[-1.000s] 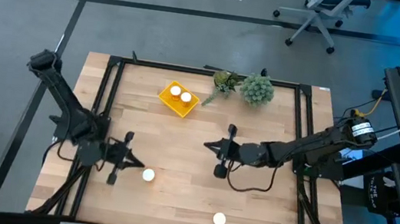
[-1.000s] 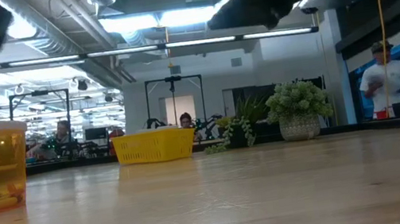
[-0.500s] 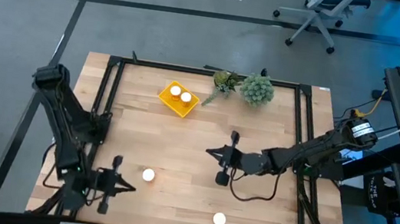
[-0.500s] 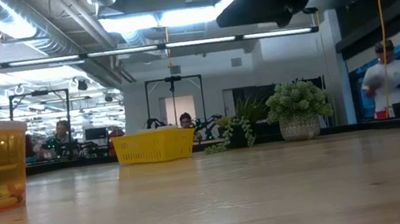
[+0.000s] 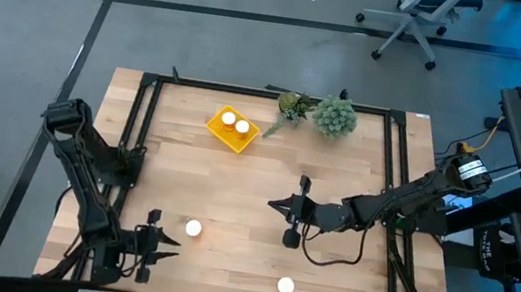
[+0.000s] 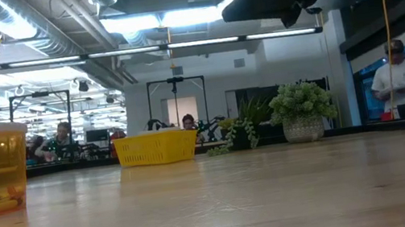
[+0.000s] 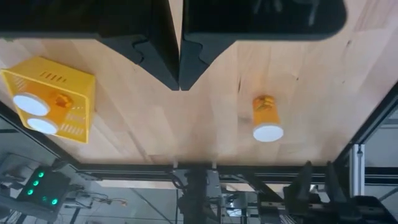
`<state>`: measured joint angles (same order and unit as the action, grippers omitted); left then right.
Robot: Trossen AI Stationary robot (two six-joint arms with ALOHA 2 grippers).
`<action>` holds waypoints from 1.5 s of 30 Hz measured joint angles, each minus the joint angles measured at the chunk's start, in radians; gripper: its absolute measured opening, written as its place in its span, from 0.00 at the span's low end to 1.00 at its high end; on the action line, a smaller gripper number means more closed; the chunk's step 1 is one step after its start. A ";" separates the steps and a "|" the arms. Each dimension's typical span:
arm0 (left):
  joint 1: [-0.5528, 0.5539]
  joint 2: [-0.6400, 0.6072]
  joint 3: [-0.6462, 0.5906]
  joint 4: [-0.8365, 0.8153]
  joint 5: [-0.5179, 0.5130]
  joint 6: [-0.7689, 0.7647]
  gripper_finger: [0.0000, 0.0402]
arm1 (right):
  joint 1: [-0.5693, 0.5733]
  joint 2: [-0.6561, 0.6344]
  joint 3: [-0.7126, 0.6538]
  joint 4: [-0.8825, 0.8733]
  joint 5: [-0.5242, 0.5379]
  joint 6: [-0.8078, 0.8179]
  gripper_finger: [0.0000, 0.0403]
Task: Pick and place pill bottles into a basket
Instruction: Put the left orange pill bottle into the yellow bin
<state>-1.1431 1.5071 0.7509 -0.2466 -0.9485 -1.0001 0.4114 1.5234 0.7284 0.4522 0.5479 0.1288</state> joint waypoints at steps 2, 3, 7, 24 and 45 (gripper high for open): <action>0.000 0.007 0.000 0.000 0.000 -0.001 0.36 | 0.000 0.000 0.000 0.000 0.000 0.006 0.04; 0.000 0.008 0.000 -0.001 0.000 -0.001 0.40 | 0.000 0.000 0.000 0.000 0.000 0.009 0.04; 0.000 0.008 0.000 -0.002 -0.002 0.000 0.55 | 0.000 0.000 0.000 0.000 0.000 0.027 0.04; 0.013 0.012 -0.031 -0.061 -0.064 -0.111 0.73 | 0.000 0.000 0.000 -0.001 -0.002 0.049 0.04; 0.112 0.270 -0.140 0.214 -0.158 -0.296 0.74 | 0.027 0.000 -0.001 -0.011 -0.011 0.044 0.04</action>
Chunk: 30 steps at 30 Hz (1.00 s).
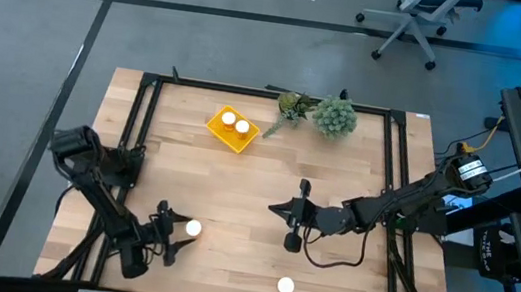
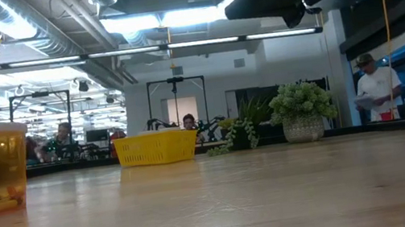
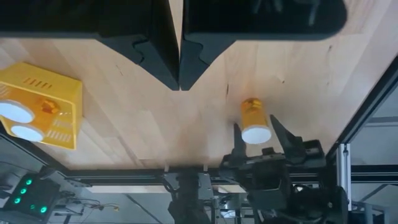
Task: Pick and place pill bottles into a basket
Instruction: Put the left orange pill bottle into the yellow bin
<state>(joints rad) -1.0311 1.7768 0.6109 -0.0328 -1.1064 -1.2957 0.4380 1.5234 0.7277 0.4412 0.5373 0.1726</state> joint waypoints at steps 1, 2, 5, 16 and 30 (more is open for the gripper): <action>0.007 0.006 0.000 0.009 0.000 0.000 0.74 | 0.000 0.000 0.000 0.000 0.000 0.000 0.04; 0.014 0.008 0.000 0.013 0.000 0.000 0.74 | 0.000 0.000 0.000 0.000 0.000 0.001 0.04; 0.025 0.005 0.000 0.016 -0.004 0.001 0.74 | 0.000 0.000 0.000 -0.004 0.000 0.002 0.04; 0.029 0.004 0.000 0.072 -0.027 0.076 0.74 | 0.000 0.000 0.000 -0.012 0.000 0.002 0.04; 0.052 0.003 0.000 0.094 0.018 0.124 0.51 | 0.000 0.000 0.000 -0.015 0.001 0.002 0.04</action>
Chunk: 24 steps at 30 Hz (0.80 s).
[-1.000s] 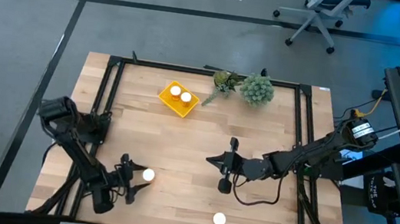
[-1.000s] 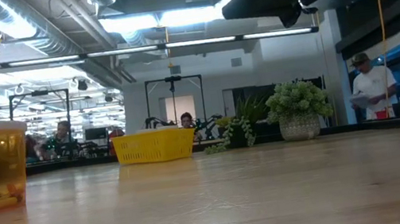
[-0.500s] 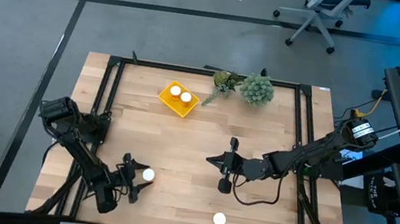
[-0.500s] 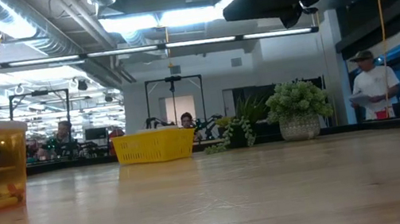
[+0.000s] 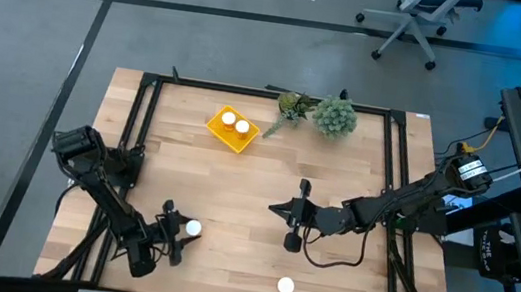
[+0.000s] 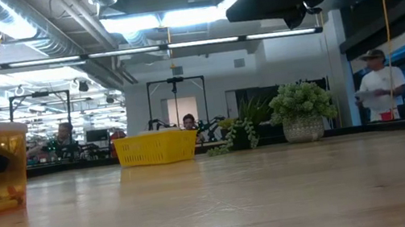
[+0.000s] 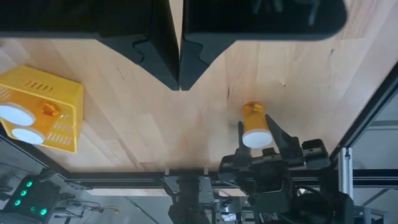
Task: Pick and place pill bottles into a basket
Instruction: Put the left orange pill bottle into the yellow bin
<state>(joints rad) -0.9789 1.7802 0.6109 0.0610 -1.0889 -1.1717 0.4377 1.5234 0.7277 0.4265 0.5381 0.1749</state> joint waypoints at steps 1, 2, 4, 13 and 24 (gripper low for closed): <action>-0.001 0.000 0.000 0.002 0.000 0.000 0.50 | 0.000 0.000 0.000 -0.001 0.000 0.000 0.04; -0.001 0.000 0.000 0.004 0.001 0.000 0.48 | 0.000 0.000 0.000 -0.003 0.000 0.000 0.04; -0.001 0.000 0.000 0.010 0.002 0.002 0.47 | 0.000 0.000 0.000 -0.004 0.000 0.000 0.04; -0.001 0.000 0.000 0.085 -0.001 0.107 0.51 | 0.000 0.000 0.000 -0.004 0.000 0.000 0.04; -0.001 -0.149 0.000 0.097 0.014 0.287 0.50 | 0.000 0.000 0.000 -0.004 0.000 0.005 0.04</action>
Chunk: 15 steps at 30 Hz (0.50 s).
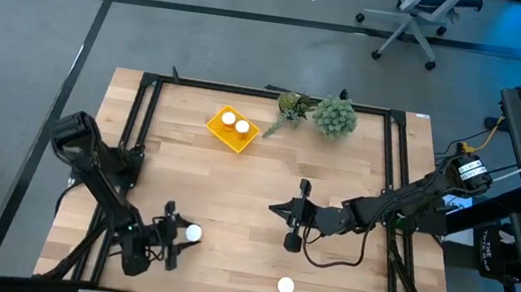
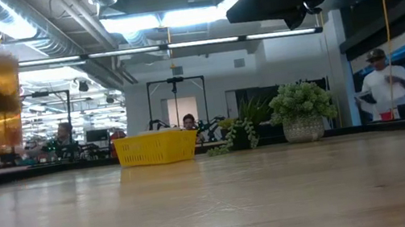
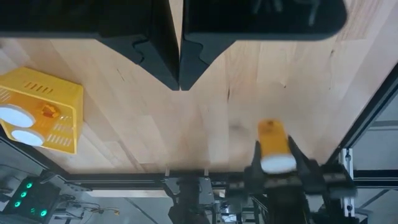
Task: Pick and place pill bottles into a basket
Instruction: Put the left orange pill bottle into the yellow bin
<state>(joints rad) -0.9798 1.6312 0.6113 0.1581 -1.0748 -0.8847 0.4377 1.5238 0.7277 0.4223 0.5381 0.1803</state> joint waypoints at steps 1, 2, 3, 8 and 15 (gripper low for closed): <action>0.000 -0.027 0.000 -0.002 0.000 0.029 0.50 | 0.000 0.000 0.000 0.000 0.000 0.001 0.04; 0.000 -0.054 0.000 -0.004 0.000 0.060 0.50 | 0.000 0.000 0.000 0.000 0.000 0.001 0.04; 0.000 -0.082 0.000 -0.004 0.000 0.091 0.50 | 0.000 0.000 0.000 0.000 0.000 0.001 0.04; 0.000 -0.223 0.000 -0.011 0.001 0.197 0.50 | 0.000 0.000 0.000 0.000 0.000 0.002 0.04; 0.001 -0.375 0.000 -0.073 0.020 0.285 0.49 | 0.000 0.000 0.000 -0.001 0.000 0.002 0.04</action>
<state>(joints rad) -0.9791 1.2567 0.6114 0.0850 -1.0544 -0.5999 0.4379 1.5238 0.7277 0.4217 0.5381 0.1825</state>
